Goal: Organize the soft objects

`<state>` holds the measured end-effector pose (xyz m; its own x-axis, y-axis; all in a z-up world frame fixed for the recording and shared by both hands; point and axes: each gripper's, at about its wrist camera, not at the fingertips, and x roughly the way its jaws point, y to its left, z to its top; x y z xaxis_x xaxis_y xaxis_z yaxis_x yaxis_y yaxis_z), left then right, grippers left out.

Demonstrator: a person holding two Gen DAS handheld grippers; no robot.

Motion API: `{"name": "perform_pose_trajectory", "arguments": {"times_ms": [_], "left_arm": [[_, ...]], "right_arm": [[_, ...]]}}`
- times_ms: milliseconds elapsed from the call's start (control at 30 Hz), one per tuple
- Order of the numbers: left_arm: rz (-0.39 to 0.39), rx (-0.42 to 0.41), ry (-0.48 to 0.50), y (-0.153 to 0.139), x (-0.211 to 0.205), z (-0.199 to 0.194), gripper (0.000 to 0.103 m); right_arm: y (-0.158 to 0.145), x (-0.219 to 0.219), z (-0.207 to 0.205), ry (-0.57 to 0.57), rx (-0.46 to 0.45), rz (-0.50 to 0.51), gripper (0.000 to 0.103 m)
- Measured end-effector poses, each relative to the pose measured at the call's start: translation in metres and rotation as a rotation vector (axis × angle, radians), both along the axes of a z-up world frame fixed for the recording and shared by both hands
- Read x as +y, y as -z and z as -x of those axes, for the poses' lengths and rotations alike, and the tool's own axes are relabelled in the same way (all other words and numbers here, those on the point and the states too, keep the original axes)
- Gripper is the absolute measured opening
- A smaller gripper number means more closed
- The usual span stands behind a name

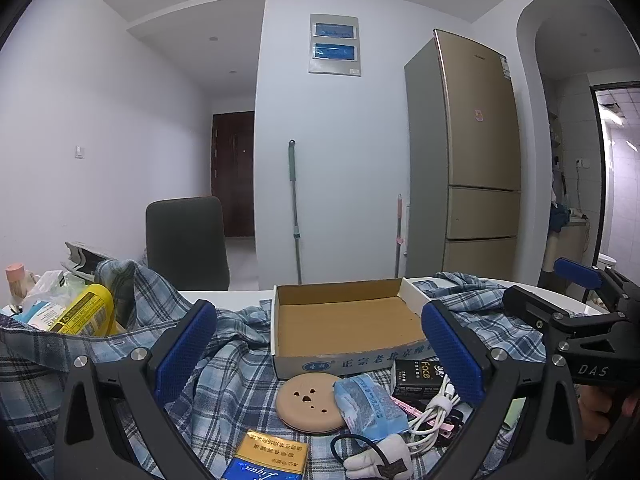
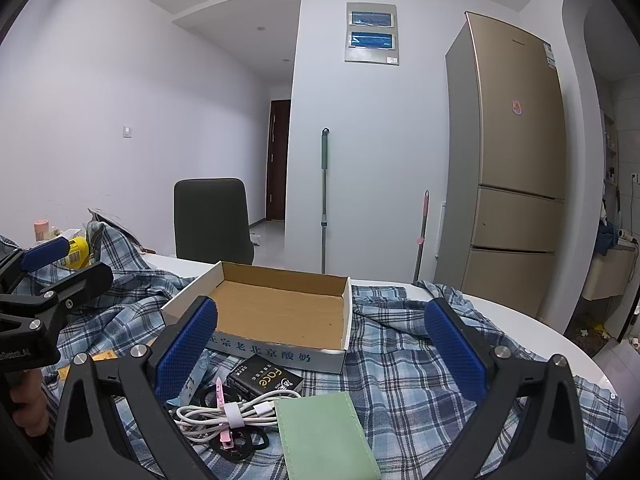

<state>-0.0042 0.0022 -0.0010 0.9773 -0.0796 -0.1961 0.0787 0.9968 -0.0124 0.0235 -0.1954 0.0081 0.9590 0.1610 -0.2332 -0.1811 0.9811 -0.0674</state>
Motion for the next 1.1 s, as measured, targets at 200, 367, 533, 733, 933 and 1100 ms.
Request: {"name": "perform_pose_trajectory", "arguments": {"times_ms": [200, 367, 533, 733, 933, 1100], "left_arm": [[0.011, 0.007, 0.017, -0.0002, 0.0023, 0.001, 0.103], [0.018, 0.005, 0.035, -0.0004, 0.0028, 0.0024, 0.103], [0.019, 0.003, 0.031, -0.0017, 0.003, 0.0041, 0.103], [0.017, 0.002, 0.022, -0.0024, 0.0034, 0.0046, 0.103], [0.011, 0.0, -0.003, -0.0023, 0.0048, 0.0054, 0.103], [0.013, 0.005, -0.001, -0.0019, 0.005, 0.0044, 0.103]], "right_arm": [[-0.0002, 0.0001, -0.0002, -0.005, 0.003, -0.002, 0.103], [-0.0008, 0.0004, 0.0019, -0.012, -0.001, 0.0, 0.103], [-0.0008, 0.0008, 0.0022, -0.013, -0.005, 0.003, 0.103], [-0.0007, 0.001, 0.0027, -0.013, -0.005, 0.002, 0.103], [-0.0009, 0.0, 0.0022, -0.021, -0.004, -0.007, 0.103], [-0.0008, 0.0002, 0.0022, -0.024, -0.005, -0.008, 0.103]]}}
